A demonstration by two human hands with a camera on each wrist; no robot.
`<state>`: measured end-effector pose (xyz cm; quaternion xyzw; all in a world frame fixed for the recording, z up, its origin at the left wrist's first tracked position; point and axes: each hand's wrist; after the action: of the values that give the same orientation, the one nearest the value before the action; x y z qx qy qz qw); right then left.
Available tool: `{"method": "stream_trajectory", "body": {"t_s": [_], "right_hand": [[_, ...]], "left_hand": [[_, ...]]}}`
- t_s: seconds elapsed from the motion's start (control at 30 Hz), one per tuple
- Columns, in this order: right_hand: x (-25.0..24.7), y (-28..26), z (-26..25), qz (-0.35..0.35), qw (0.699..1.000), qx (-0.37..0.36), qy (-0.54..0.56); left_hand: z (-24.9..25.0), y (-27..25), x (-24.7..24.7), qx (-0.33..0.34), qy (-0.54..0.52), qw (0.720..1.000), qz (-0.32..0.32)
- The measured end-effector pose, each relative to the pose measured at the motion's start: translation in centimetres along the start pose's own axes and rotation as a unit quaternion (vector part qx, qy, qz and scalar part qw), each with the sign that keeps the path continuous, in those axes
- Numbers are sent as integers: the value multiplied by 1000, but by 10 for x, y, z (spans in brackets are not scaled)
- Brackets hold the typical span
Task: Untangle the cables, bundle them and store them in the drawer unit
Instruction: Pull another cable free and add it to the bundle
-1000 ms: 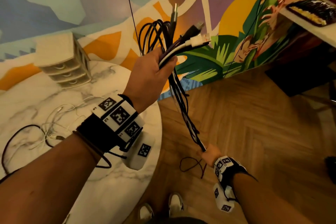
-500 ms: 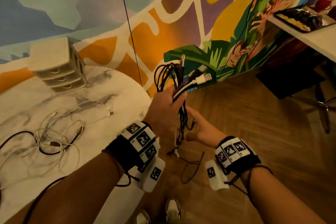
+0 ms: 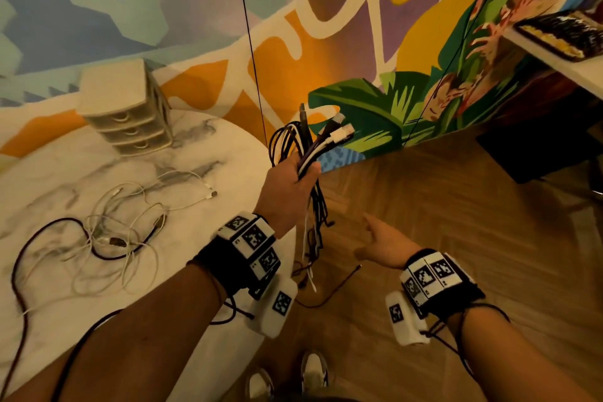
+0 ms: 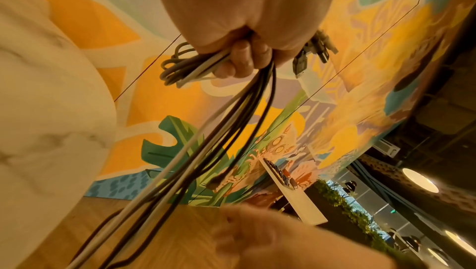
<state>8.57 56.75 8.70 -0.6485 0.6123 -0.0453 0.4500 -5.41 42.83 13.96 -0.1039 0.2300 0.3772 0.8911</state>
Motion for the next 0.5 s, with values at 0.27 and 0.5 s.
{"method": "stream_trajectory", "body": {"t_s": [0.27, 0.5], "right_hand": [[12, 7, -76, 90, 951, -231, 182], [20, 43, 11, 306, 931, -53, 191]], "left_hand": [[3, -4, 23, -2, 25, 998, -50], [26, 5, -32, 42, -15, 999, -1]]}}
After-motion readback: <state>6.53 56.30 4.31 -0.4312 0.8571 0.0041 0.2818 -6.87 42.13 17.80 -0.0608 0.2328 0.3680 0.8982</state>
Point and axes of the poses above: each hand's wrist, its own y-axis towards the middle knuckle, its own x-axis out of the palm, z = x × y, and after that the axes turned 9 degrees about -z, right-handed
